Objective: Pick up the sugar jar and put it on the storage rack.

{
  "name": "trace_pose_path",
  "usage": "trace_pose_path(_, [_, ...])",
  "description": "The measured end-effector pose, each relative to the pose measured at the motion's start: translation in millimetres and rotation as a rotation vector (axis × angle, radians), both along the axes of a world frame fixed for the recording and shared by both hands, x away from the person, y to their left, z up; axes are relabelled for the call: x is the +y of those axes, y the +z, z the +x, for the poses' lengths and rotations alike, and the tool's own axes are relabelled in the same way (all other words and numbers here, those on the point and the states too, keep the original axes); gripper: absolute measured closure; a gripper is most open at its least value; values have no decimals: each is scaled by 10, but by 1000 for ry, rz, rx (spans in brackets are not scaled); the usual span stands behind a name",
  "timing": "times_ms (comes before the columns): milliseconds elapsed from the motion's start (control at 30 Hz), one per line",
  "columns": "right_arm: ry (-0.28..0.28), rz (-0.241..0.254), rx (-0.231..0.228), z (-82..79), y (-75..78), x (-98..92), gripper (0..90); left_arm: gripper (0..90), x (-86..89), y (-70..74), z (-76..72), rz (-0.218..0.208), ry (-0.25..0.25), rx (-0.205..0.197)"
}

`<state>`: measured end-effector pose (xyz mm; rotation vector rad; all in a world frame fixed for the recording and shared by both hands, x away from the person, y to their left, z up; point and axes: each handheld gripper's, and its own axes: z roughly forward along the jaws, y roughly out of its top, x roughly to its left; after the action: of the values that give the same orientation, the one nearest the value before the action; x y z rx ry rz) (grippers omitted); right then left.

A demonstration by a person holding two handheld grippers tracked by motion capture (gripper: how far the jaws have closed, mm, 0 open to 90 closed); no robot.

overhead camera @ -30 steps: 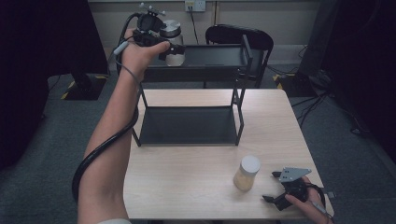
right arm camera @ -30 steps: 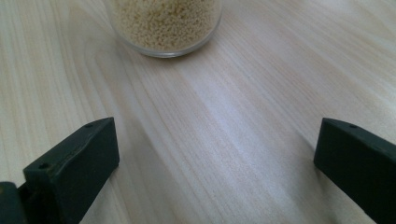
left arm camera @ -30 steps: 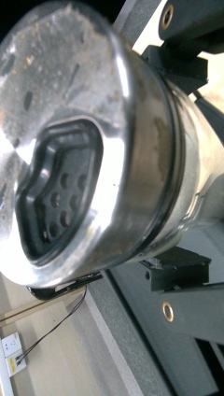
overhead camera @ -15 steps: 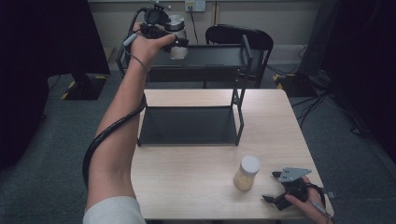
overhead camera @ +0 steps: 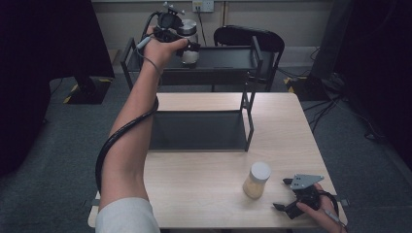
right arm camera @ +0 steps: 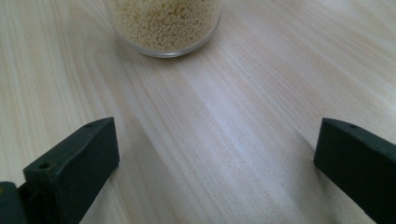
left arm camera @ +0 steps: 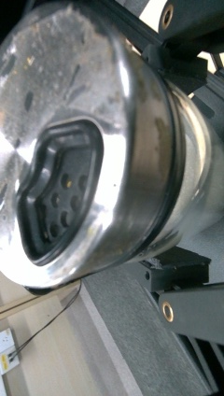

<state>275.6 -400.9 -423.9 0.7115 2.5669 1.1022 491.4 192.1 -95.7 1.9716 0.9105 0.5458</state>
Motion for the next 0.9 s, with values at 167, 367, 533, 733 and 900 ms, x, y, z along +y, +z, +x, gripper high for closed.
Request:
trace_pose_path(167, [0, 0, 0, 0, 0, 0, 0, 299, -5, -59, 12, -4, 3, 2])
trace_pose_path(367, [0, 0, 0, 0, 0, 0, 0, 298, 25, -94, 18, -22, 2, 0])
trace_pose_path(533, [0, 0, 0, 0, 0, 0, 0, 298, 25, -107, -1, -28, 9, -2])
trace_pose_path(733, [0, 0, 0, -1, 0, 0, 0, 62, 18, -119, -112, -75, 49, 25])
trace_pose_path(900, [-1, 0, 1, -1, 1, 1, 0, 25, 54, -134, -241, -97, 55, 8])
